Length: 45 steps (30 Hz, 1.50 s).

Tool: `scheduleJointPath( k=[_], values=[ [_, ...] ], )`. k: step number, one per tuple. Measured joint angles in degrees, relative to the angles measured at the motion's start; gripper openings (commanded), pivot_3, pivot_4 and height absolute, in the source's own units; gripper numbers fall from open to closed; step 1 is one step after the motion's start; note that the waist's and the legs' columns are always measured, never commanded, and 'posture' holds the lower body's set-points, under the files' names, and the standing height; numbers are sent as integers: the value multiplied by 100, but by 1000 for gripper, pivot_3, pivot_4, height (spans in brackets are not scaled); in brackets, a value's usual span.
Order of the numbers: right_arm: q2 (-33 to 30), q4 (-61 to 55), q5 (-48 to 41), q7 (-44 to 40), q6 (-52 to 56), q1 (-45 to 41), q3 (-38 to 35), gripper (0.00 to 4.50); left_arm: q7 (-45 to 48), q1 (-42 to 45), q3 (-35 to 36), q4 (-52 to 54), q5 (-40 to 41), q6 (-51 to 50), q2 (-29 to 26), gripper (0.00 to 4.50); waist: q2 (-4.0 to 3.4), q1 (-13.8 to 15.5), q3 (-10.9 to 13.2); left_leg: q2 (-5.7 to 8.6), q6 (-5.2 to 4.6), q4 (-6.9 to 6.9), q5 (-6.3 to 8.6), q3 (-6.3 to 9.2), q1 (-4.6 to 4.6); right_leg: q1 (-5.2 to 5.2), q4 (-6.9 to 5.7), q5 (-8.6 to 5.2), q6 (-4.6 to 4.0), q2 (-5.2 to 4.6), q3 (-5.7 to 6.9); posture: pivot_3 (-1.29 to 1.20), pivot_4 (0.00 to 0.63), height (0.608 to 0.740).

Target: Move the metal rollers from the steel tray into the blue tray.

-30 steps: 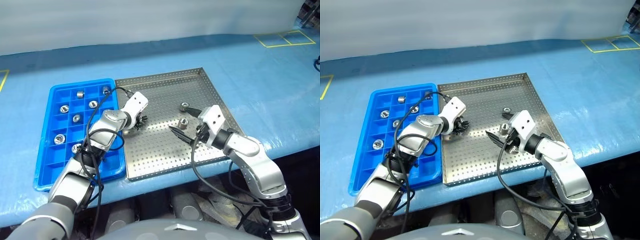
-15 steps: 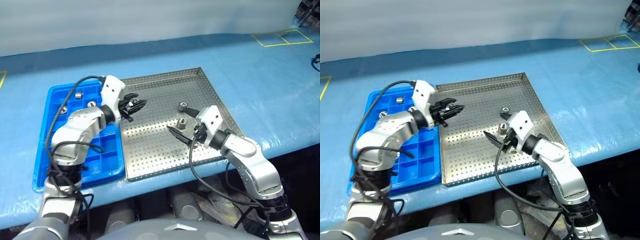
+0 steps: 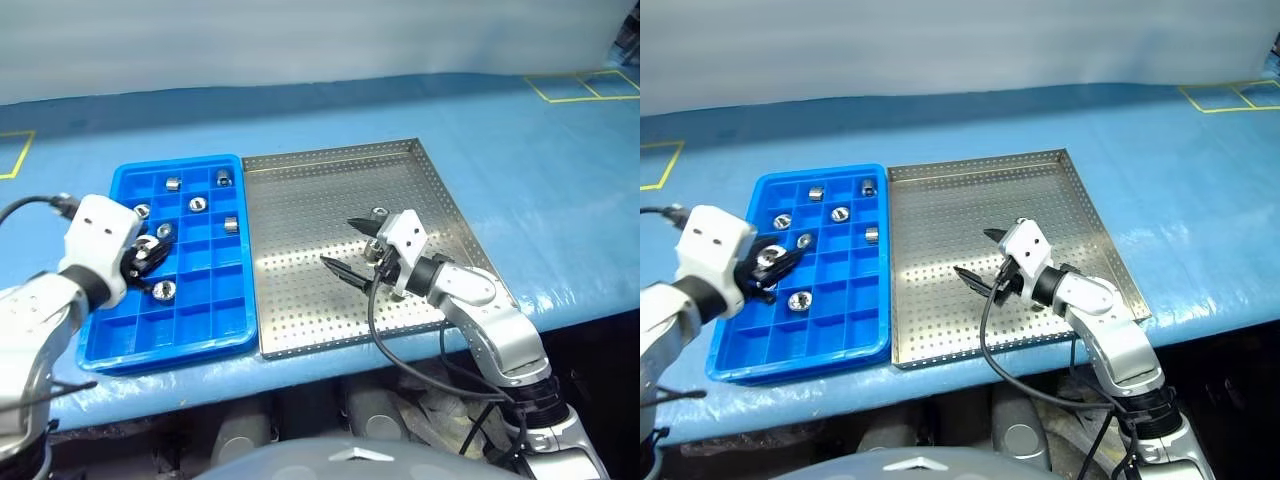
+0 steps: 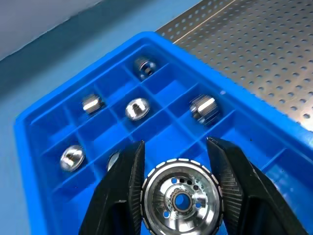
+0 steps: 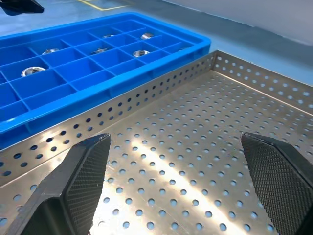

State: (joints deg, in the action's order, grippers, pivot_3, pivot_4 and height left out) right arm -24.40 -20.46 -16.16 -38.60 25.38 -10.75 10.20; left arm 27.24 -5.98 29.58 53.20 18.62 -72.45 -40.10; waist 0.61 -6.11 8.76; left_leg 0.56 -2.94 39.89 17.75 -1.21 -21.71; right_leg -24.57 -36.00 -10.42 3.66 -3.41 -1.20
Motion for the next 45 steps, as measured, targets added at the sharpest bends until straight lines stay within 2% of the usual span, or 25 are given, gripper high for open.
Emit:
scheduleJointPath(
  k=[5,10,24,32,35,41,43,45],
  values=[
    [9,242,-1,-248,-47,-277,79,4500,-96,-1072,432,300,154,-85,439,1702,6,299,-2,-2,6,0,-2,13,4,3,0,-28,-48,-5,18,1,150,740],
    [15,390,-16,-441,-69,-410,144,4500,-352,-1688,592,303,343,92,710,1702,8,519,-3,-2,12,0,-5,29,6,3,0,-33,-57,-8,33,35,150,740],
    [45,448,-14,-516,-108,-571,216,4500,-717,-1340,279,286,389,159,846,1702,9,546,-4,-2,30,-8,-17,48,7,21,-2,-38,-70,3,46,-13,150,740],
    [11,440,-14,-495,-108,-527,168,4500,-807,-1343,196,272,240,162,830,4365,9,542,-4,-2,30,-10,-18,49,8,21,-3,-40,-73,21,48,-19,150,740],
    [11,440,-13,-485,-108,-526,168,4500,-849,-1253,234,266,214,159,857,4438,10,542,-4,-2,30,-10,-18,49,7,22,-3,-40,-73,28,47,-16,150,740],
    [20,440,7,-367,-109,-528,151,4500,-748,-534,308,269,571,622,1457,4438,12,547,-5,-2,34,-10,-20,51,7,24,-2,-40,-73,13,48,-44,150,740],
    [89,465,54,-118,-100,-542,21,4500,-620,-197,104,269,816,1015,1741,4438,12,551,-6,1,35,-10,-21,50,7,24,-2,-39,-73,-1,48,-44,150,740],
    [215,514,194,338,-11,-625,-177,4500,-442,-68,-452,258,893,1558,1747,4438,12,540,-8,1,36,-10,-21,46,7,24,-3,-38,-74,-2,44,-76,150,740]
  ],
)
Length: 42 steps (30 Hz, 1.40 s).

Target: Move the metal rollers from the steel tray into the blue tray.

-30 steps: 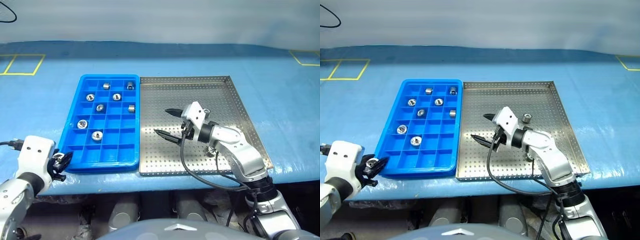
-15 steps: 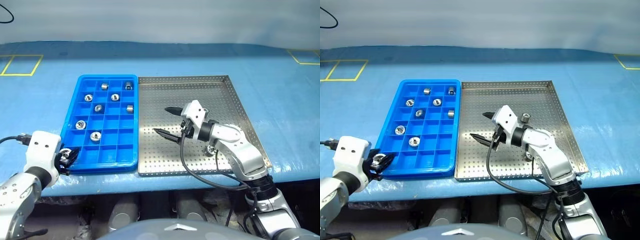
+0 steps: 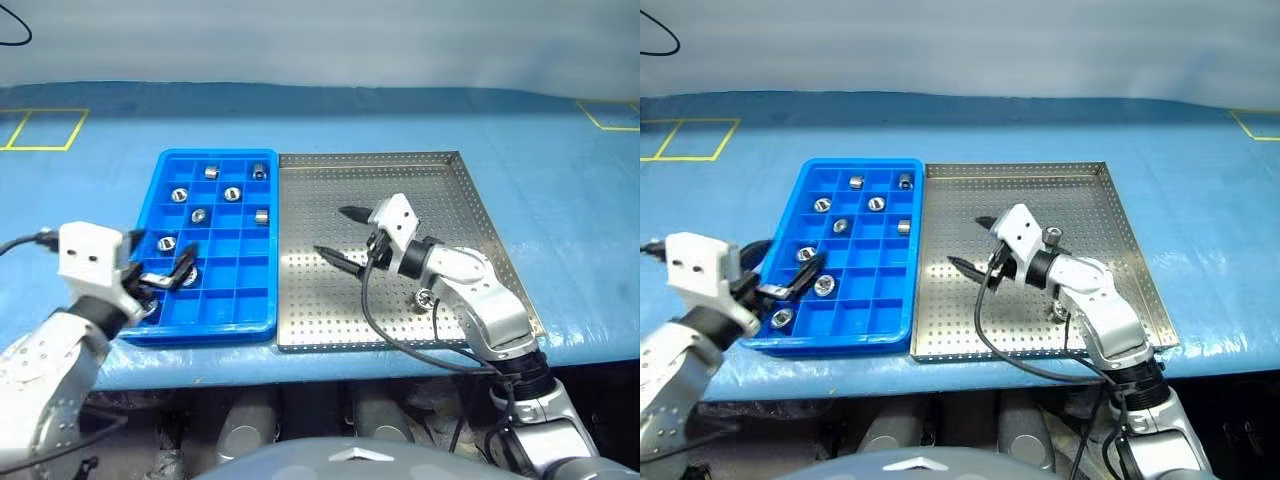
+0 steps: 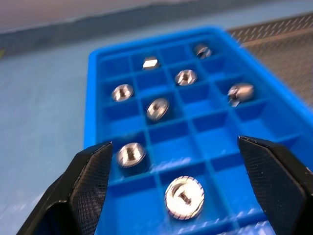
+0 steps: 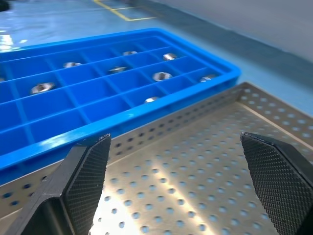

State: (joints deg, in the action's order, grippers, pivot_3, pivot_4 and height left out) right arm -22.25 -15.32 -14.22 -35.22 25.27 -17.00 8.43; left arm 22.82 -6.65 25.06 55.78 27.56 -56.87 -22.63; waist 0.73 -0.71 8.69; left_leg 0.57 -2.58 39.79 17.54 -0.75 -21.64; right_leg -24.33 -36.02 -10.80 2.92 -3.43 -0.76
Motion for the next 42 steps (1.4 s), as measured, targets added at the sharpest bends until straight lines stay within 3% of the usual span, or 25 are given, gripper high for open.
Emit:
scheduleJointPath(
  k=[5,11,18,33,36,41,42],
  values=[
    [44,519,376,1118,581,-175,-597,4500,106,193,-1690,-658,-513,1034,-77,4438,-4,-45,-1,0,-2,-7,0,-8,0,-4,1,0,-1,5,-5,-133,150,740],
    [147,866,554,1541,1032,-182,-761,4500,222,754,-3138,-1522,-1018,1811,13,4438,-8,-197,-1,-3,-20,-10,8,-30,-5,-13,8,3,6,33,-20,-168,150,740],
    [485,1729,405,1750,1003,-506,-1165,4500,455,1029,-3567,-1948,-1121,2262,58,4438,-9,-399,0,-5,-52,-10,24,-41,-5,-17,8,13,24,36,-30,-169,150,740],
    [822,3322,337,1793,527,-1102,-1270,4500,448,966,-3740,-2102,-1255,2498,69,4438,-18,-424,5,-5,-55,-10,25,-42,-6,-18,9,28,50,34,-32,-149,150,740],
    [820,3424,361,1801,496,-1114,-1283,3908,437,942,-3737,-2102,-1313,2502,67,4500,-19,-423,5,-5,-55,-10,25,-42,-5,-18,9,28,50,34,-32,-149,150,740],
    [814,3451,407,1852,475,-1127,-1290,2326,446,864,-3661,-2101,-1340,2527,47,4500,-21,-423,5,-6,-54,-10,25,-42,-5,-19,8,29,50,35,-32,-141,150,740],
    [816,3423,410,1853,471,-1126,-1289,2326,448,837,-3603,-2101,-1329,2532,45,4500,-21,-423,6,-6,-54,-10,25,-42,-5,-19,7,29,51,35,-32,-141,150,740]
  ],
)
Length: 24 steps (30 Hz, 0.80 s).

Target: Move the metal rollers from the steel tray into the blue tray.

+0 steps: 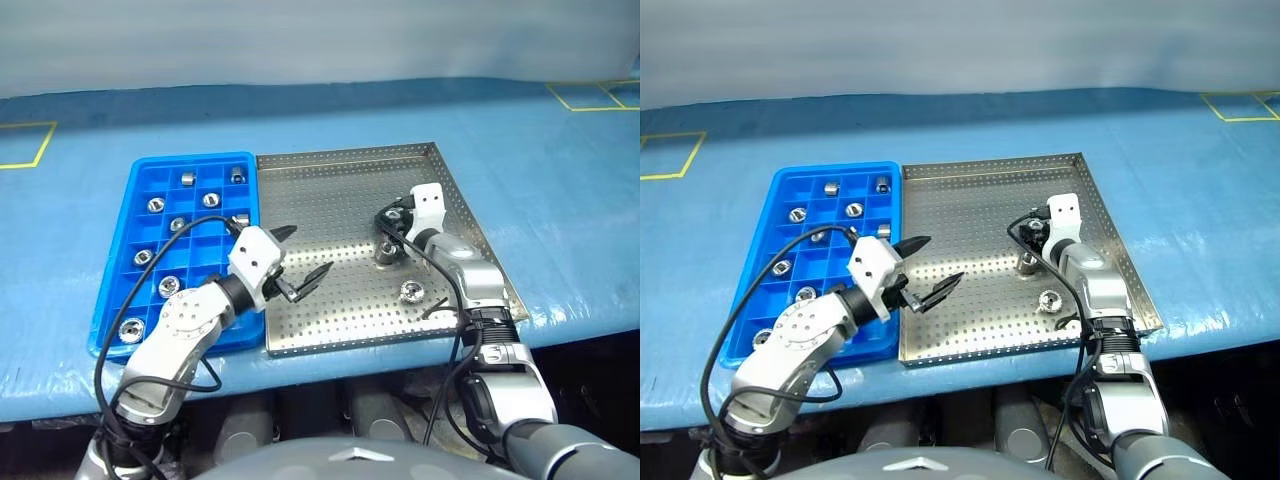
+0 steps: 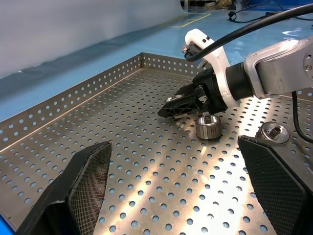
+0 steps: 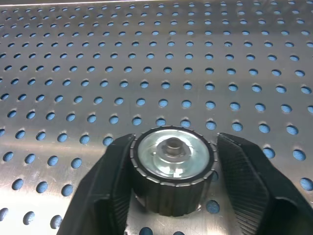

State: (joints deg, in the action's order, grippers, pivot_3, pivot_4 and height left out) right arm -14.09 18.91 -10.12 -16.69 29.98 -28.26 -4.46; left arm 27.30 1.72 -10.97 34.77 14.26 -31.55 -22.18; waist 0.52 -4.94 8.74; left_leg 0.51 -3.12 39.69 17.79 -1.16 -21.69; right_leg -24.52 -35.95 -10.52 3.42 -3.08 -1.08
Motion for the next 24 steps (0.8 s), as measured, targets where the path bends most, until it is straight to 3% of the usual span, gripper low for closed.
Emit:
scheduleJointPath(
  k=[13,21,24],
  values=[
    [270,-1590,43,-337,28,-214,726,2326,-94,-698,1567,326,512,70,-140,4500,-8,12,4,-3,5,-6,-2,5,0,-6,-1,0,-1,-27,4,-87,150,740],
    [177,-1215,253,-223,15,-359,785,2326,-246,-919,1765,486,614,64,-202,4500,-6,199,4,12,22,-7,-13,5,-2,0,4,-16,-28,-31,20,-76,150,740],
    [-115,-1208,335,-215,126,-115,781,2949,-292,-910,1616,507,614,63,-178,4500,-6,209,4,12,19,-9,-11,3,-3,-2,4,-16,-28,-35,23,-89,150,740]
  ],
)
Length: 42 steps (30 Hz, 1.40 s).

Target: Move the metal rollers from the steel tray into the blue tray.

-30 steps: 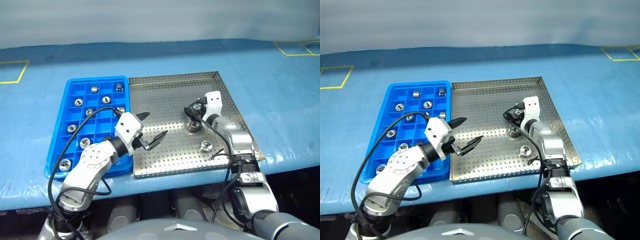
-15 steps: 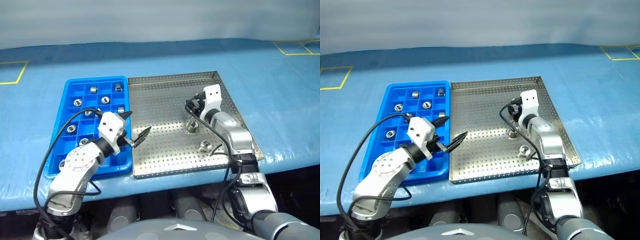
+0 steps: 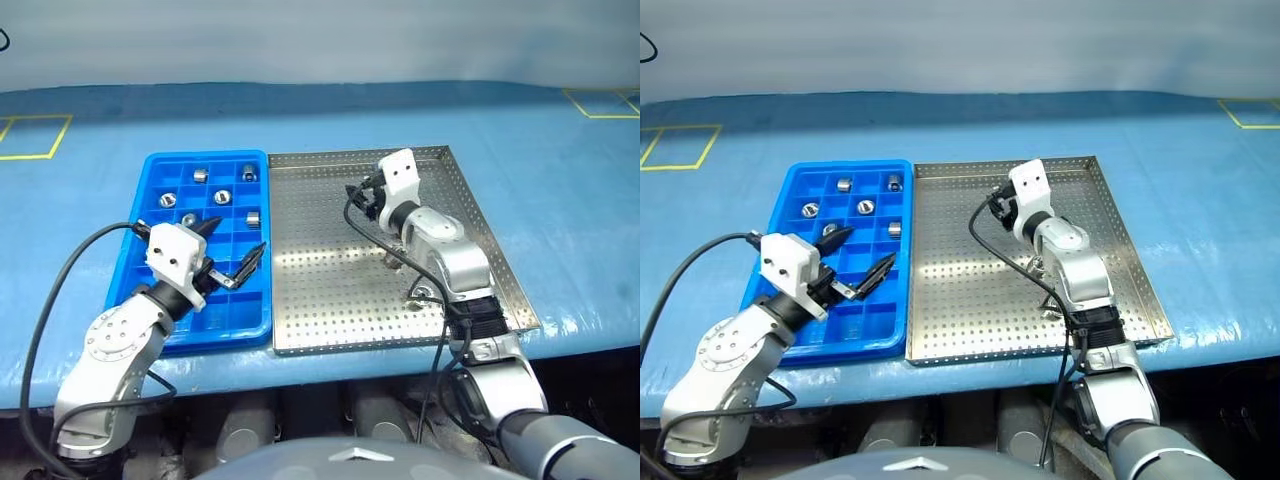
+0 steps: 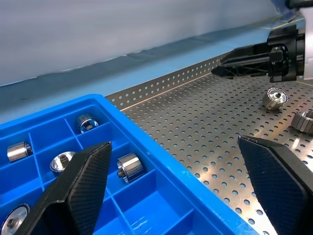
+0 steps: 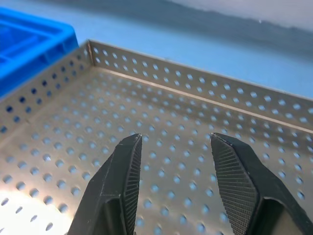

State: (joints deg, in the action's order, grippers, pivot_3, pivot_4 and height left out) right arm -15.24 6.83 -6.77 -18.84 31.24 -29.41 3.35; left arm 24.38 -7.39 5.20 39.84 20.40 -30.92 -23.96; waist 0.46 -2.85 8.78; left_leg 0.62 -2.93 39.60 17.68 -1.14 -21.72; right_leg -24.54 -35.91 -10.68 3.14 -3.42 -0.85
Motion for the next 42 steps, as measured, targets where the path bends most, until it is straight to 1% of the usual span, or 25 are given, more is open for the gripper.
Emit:
scheduleJointPath(
  k=[3,4,5,8,13,15,19,25,28,34,35,40,42],
  values=[
    [-142,-14,100,115,67,200,-103,3884,-34,61,-105,-1,2,-8,4,4500,-1,-24,1,-5,3,-3,-1,-2,0,-3,-1,0,0,-2,-1,-103,150,740],
    [-174,-31,119,178,71,241,-170,4260,-38,99,-125,-1,4,-11,3,4500,-2,-37,1,-6,5,-3,-3,-2,0,-3,-2,0,0,-1,-1,-107,150,740],
    [-212,-63,131,220,75,271,-216,4482,-38,123,-125,-1,6,-11,1,4500,-2,-52,1,-7,6,-4,-3,-2,0,-3,-2,0,0,2,-1,-115,150,740],
    [-252,-166,140,309,192,336,-414,4482,-33,168,-143,-3,6,-18,-33,4500,-2,-101,1,-9,3,-4,-2,-2,1,-2,-4,0,0,17,-1,-123,150,740],
    [-160,-114,79,328,287,375,-454,4482,-19,288,-260,-12,6,-30,-42,4500,-2,-119,1,-9,-16,-3,9,-3,2,-1,-3,5,9,23,-3,-122,150,740],
    [-83,1,56,325,301,375,-487,4482,-20,311,-261,-12,6,-38,-58,4500,-3,-115,1,-8,-16,-3,9,-3,2,-2,-3,13,23,22,-3,-113,150,740],
    [3,267,-19,331,299,372,-544,4482,-28,306,-253,-12,7,-102,-92,4500,-3,-110,1,-7,3,-3,-2,-4,1,-2,-1,13,23,21,-3,-106,150,740],
    [83,1004,-59,494,103,164,-765,4482,-61,233,-247,-11,5,-107,-98,4500,-3,-107,1,-7,3,-3,-2,-4,2,0,-1,13,22,21,-3,-99,150,740],
    [130,1166,-68,500,-25,116,-828,3891,-68,230,-247,-11,3,-107,-98,4500,-3,-106,1,-9,4,-3,-3,-3,2,0,-2,13,23,23,-2,-95,150,740],
    [151,1236,-93,498,-89,99,-861,1965,-95,228,-242,-11,-2,-107,-103,4500,-3,-106,1,-8,4,-3,-3,-3,2,0,-1,14,23,22,-3,-100,150,740],
    [152,1234,-96,502,-90,99,-865,1729,-98,228,-241,-11,-3,-107,-106,4500,-3,-106,1,-8,4,-3,-3,-3,2,0,-2,14,23,22,-3,-100,150,740],
    [168,1191,-100,517,-89,110,-869,1729,-99,228,-232,-11,-2,-107,-120,4500,-3,-106,1,-8,4,-3,-3,-3,2,-1,-2,14,23,22,-3,-100,150,740],
    [227,996,-112,488,-89,161,-837,1729,-93,223,-207,-10,5,-107,-128,4500,-6,-111,3,-9,4,-4,-3,-4,2,-3,-2,14,24,23,-3,-99,150,740]
  ],
)
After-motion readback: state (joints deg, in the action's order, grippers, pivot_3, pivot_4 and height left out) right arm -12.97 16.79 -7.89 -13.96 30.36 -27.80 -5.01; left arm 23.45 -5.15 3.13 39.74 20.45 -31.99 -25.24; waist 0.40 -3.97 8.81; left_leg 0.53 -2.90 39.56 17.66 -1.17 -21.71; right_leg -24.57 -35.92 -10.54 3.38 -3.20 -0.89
